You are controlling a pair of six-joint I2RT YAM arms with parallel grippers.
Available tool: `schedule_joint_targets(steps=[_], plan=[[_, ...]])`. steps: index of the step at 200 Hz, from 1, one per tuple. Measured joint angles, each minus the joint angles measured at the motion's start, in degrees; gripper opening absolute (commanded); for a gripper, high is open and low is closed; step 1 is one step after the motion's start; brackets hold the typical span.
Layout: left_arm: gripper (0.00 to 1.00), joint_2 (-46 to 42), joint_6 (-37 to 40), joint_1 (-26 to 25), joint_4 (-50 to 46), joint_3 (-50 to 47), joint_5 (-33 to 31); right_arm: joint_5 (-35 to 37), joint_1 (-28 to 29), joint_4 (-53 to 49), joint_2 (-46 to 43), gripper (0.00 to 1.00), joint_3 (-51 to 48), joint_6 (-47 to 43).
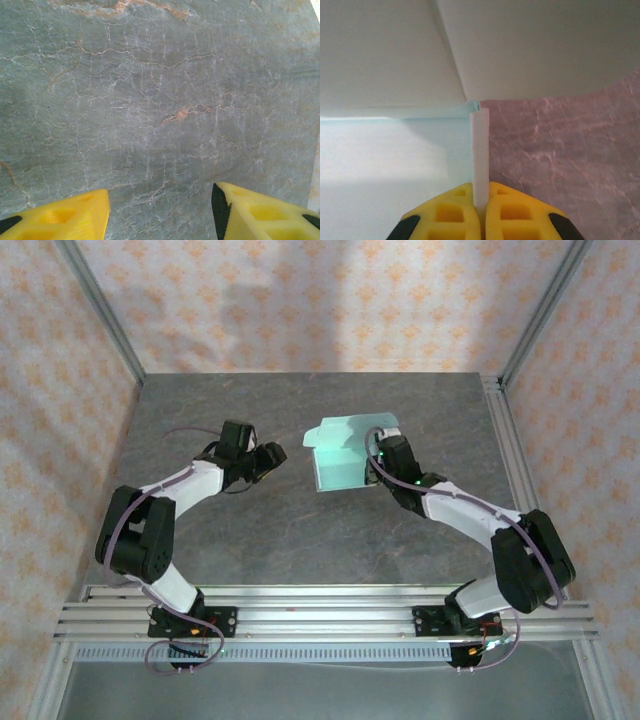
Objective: Fold the paper box
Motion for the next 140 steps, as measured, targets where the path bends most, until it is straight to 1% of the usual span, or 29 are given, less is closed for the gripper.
schedule_joint_targets(steps=[42,72,120,140], plan=[[0.58,-0.13,1.66,0.00,-1.09,0.00,-1.38,8.15,3.41,-2.12,6.47,0.00,-0.11,2.67],[0.58,-0.15,2.93,0.00,-2.75,0.02,-2.14,14.49,4.59,-6.64,13.11,0.00,2.27,8.15],[0.58,-2.01,4.26,0.17,-4.76,0.02,-3.17,21.46,5.86,-8.15,16.81,0.02,5.73,12.63],[0.58,-2.67,4.46,0.55,-5.25,0.02,-3.34,23.17,6.01,-8.28,17.81,0.05,6.45,13.25]])
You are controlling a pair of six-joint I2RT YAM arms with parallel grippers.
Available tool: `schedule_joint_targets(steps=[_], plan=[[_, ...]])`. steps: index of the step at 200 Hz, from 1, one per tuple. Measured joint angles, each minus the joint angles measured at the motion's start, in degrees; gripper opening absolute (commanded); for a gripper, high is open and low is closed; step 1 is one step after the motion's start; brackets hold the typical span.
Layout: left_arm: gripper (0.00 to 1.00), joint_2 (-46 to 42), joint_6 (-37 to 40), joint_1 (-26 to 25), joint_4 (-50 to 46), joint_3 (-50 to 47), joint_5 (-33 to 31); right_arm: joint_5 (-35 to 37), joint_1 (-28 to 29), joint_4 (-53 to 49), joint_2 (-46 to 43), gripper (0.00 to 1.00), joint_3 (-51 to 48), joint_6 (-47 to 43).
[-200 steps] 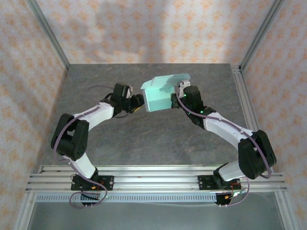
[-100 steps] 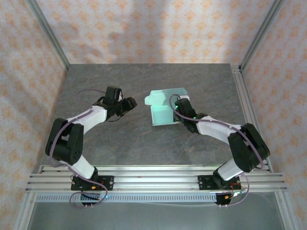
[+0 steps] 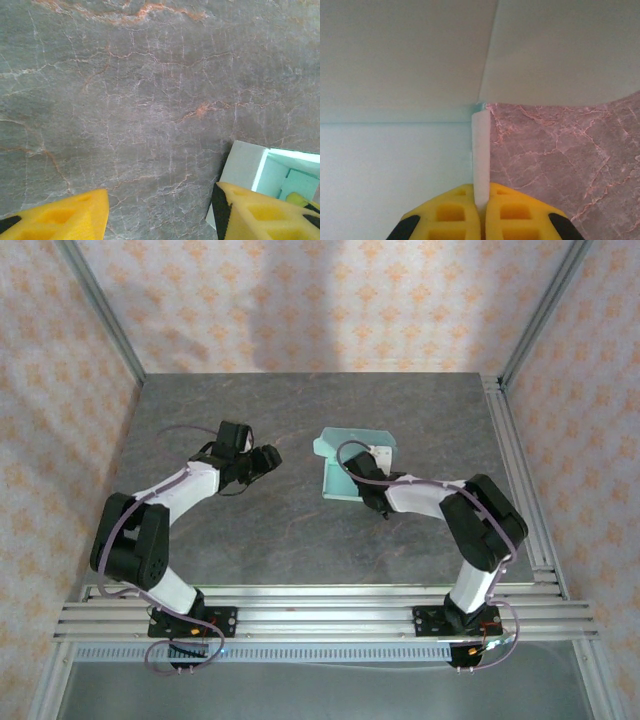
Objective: Fold the paper box
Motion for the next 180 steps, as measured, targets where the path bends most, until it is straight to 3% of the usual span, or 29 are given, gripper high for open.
schedule_joint_targets(steps=[21,64,99,135,180], plan=[[0.58,-0.11,-0.02,0.33,-0.15,0.00,-0.22,0.83,0.00,-0.13,0.61,0.14,0.68,0.26],[0.60,-0.11,1.46,0.37,-0.33,0.00,-0.24,0.28,-0.09,-2.54,0.48,0.43,-0.15,-0.50],[0.64,-1.11,4.02,0.37,-0.74,0.13,-0.92,-0.92,-0.11,-2.89,-4.33,0.61,-0.31,-2.64],[0.70,-1.73,6.64,0.35,-0.79,1.75,-0.72,-3.30,-1.70,-2.64,-11.21,0.64,-0.92,-3.39],[0.64,5.77,7.93,-2.21,-0.22,8.48,2.34,-5.64,-4.33,-0.92,-19.15,0.66,-4.79,-2.91]])
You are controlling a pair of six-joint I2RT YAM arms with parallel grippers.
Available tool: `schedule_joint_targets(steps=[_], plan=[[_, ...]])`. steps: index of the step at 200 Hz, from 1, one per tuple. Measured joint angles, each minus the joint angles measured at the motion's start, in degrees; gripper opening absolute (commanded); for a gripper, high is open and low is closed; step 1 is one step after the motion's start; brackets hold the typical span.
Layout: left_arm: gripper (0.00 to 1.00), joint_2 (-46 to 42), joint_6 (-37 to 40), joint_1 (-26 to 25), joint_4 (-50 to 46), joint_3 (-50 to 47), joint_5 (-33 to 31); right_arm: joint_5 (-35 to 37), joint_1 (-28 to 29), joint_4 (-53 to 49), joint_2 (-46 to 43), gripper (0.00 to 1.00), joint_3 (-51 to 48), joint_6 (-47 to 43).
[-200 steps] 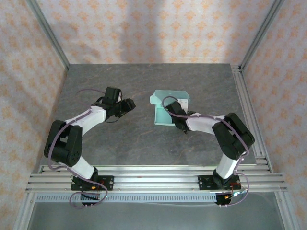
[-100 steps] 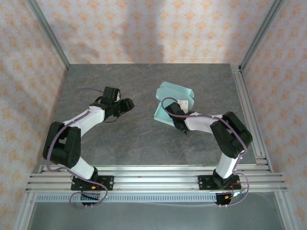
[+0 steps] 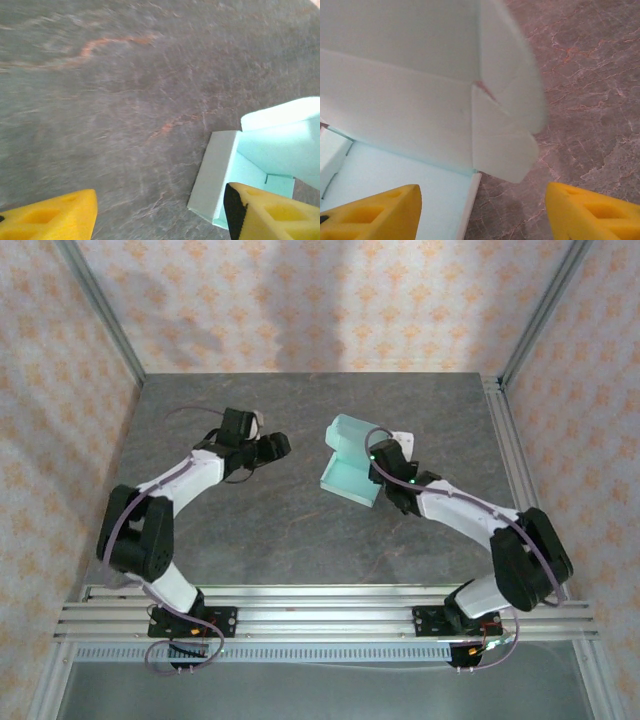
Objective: Fold the paper box
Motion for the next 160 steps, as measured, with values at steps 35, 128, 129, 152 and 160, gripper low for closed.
schedule_joint_targets(steps=[35,128,129,152,160], plan=[[0.48,9.18,-0.72,-3.80,1.01,2.60,2.36,0.20,-3.28,0.61,-6.01,0.64,-4.70,3.34],[0.46,14.27,-5.90,-12.76,1.90,2.97,3.15,-4.76,-14.75,1.29,-8.46,0.63,-13.68,8.09],[0.46,14.27,-5.97,-12.83,1.90,2.97,3.15,-4.83,-14.82,1.33,-8.48,0.63,-13.68,8.04],[0.47,14.05,-6.78,-15.32,1.90,2.97,3.04,-7.17,-17.05,1.27,-9.66,0.64,-13.05,5.25],[0.47,13.81,-6.84,-16.00,1.86,2.97,2.75,-8.02,-17.88,1.22,-9.92,0.64,-12.33,3.72]])
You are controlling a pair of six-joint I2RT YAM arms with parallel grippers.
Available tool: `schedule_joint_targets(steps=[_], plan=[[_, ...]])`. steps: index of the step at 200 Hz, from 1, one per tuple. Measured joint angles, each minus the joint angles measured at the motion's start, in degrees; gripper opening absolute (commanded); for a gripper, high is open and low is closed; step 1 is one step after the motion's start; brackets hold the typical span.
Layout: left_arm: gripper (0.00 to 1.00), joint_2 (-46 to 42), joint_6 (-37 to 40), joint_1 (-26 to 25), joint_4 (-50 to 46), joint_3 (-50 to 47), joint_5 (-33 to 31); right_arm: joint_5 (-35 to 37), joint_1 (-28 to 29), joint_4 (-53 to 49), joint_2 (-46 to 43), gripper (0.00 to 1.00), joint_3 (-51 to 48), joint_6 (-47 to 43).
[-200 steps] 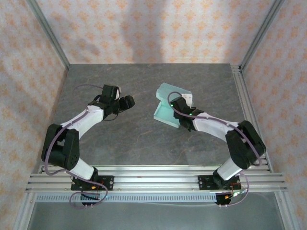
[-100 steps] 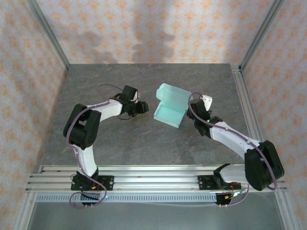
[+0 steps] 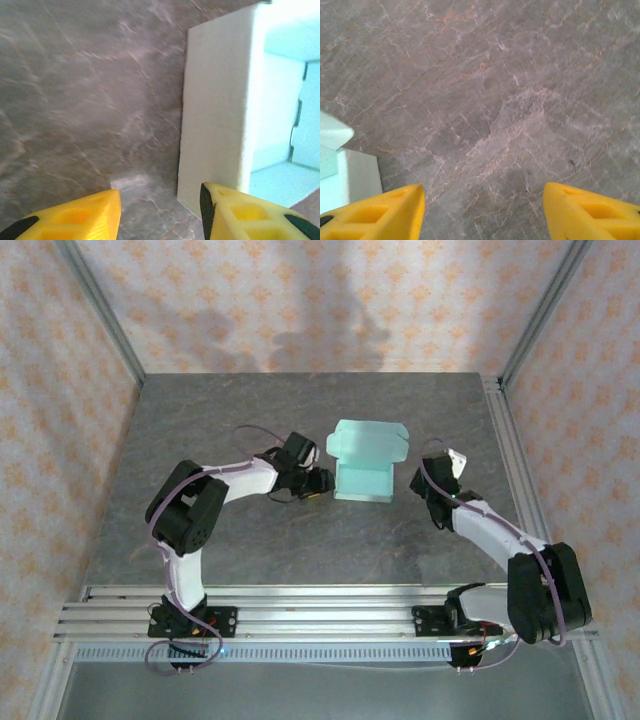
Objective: Fold the paper box
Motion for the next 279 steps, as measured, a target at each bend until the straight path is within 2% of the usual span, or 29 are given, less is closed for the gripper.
schedule_joint_targets(steps=[10,23,47,51,58,62,66,84,110,135,159,202,208,215,222,238,279], plan=[[0.50,-0.52,0.02,-0.46,-0.24,-0.02,-0.72,-0.90,-0.85,-0.02,-0.39,0.64,0.94,-1.84],[0.65,-2.43,0.52,-0.57,-0.55,-0.48,-2.84,-2.27,-1.90,-0.39,-1.20,0.65,2.29,-4.83],[0.78,-8.70,7.21,-0.22,-2.60,-0.74,-6.80,-6.29,-3.76,-3.45,-1.95,0.68,6.75,-12.15],[0.84,-9.79,8.26,-0.13,-2.91,-0.72,-7.37,-7.34,-4.02,-3.96,-1.92,0.69,7.78,-13.53],[0.88,-11.61,10.67,0.13,-3.58,-0.59,-8.11,-9.16,-4.39,-4.96,-1.90,0.70,9.40,-16.09],[0.97,-12.68,12.26,0.24,-4.24,-0.28,-8.33,-10.40,-4.57,-5.68,-1.90,0.70,10.43,-17.73],[1.00,-13.51,14.25,0.48,-4.85,0.11,-8.59,-11.43,-4.74,-6.08,-1.86,0.71,11.30,-18.91],[1.00,-15.54,19.26,1.62,-7.28,3.08,-9.42,-17.68,-5.64,-8.44,-0.74,0.74,15.98,-25.51],[1.00,-16.68,25.00,3.96,-8.85,5.95,-10.67,-27.17,-6.27,-14.56,4.22,0.84,24.76,-36.83],[1.00,-17.97,29.81,4.70,-11.10,7.37,-10.67,-34.60,-6.27,-26.58,13.25,0.84,37.79,-49.22],[1.00,-20.31,33.46,4.55,-12.83,7.58,-10.14,-37.81,-6.88,-37.92,21.79,0.82,49.81,-58.42],[1.00,-28.04,36.22,4.66,-12.66,2.58,-8.63,-38.69,-8.15,-52.74,32.02,0.64,63.41,-68.74],[1.00,-28.59,36.35,4.66,-12.61,2.01,-8.50,-38.66,-8.15,-54.21,33.00,0.58,64.76,-69.81],[1.00,-28.92,36.37,4.66,-12.55,1.44,-8.39,-38.64,-8.22,-55.78,34.14,0.42,66.36,-70.82],[0.99,-28.92,36.37,4.68,-12.52,1.09,-8.07,-38.64,-8.26,-57.11,35.23,0.34,67.82,-71.60],[0.98,-28.63,36.37,4.70,-12.61,0.63,-7.43,-38.62,-8.26,-59.95,37.77,0.30,70.97,-72.91],[1.00,-28.04,36.28,4.70,-12.63,0.63,-5.77,-38.58,-8.28,-62.42,42.40,0.29,73.20,-75.30]])
